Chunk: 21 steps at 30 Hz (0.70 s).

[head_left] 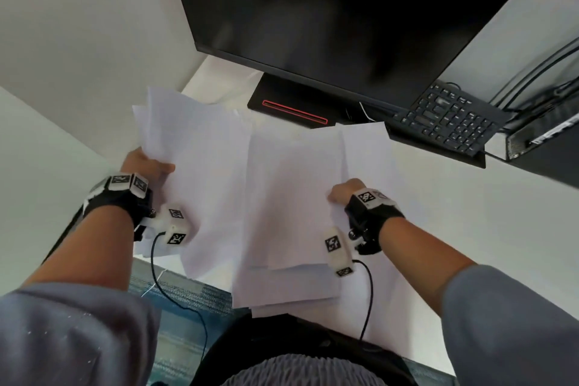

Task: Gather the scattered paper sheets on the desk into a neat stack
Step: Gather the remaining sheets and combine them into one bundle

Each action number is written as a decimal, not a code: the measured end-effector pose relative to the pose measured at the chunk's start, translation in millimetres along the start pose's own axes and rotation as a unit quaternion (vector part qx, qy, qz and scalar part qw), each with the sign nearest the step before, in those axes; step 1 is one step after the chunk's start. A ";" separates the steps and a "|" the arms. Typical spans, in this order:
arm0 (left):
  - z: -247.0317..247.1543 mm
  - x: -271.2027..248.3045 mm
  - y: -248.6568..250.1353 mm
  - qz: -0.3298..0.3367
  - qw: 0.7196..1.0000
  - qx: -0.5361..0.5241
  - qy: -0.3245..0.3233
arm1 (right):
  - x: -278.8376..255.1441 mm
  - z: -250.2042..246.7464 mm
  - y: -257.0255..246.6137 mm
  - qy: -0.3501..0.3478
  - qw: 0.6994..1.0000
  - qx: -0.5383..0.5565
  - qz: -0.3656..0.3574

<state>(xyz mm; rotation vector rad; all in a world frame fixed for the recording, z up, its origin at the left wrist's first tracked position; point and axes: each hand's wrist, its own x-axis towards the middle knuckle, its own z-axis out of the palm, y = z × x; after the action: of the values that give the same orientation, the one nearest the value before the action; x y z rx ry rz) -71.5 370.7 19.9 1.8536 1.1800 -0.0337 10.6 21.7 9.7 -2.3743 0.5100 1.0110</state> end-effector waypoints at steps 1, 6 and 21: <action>2.7 0.0 -2.0 0.006 1.000 0.007 0.006 | -2.6 3.3 -0.5 -0.003 1.000 0.004 0.005; 18.0 -4.6 -15.3 -0.004 1.000 0.008 0.005 | -6.8 -7.3 -6.2 -0.031 0.999 0.032 0.011; 89.6 -32.7 -14.7 0.001 0.995 -0.041 -0.090 | -37.6 -103.5 -32.0 0.337 0.882 -0.219 -0.248</action>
<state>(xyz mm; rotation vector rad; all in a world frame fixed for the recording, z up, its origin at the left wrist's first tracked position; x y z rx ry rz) -62.9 287.2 -27.6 1.7414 1.0398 -0.1454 59.9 -7.6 109.0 -3.0178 -0.1432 0.0371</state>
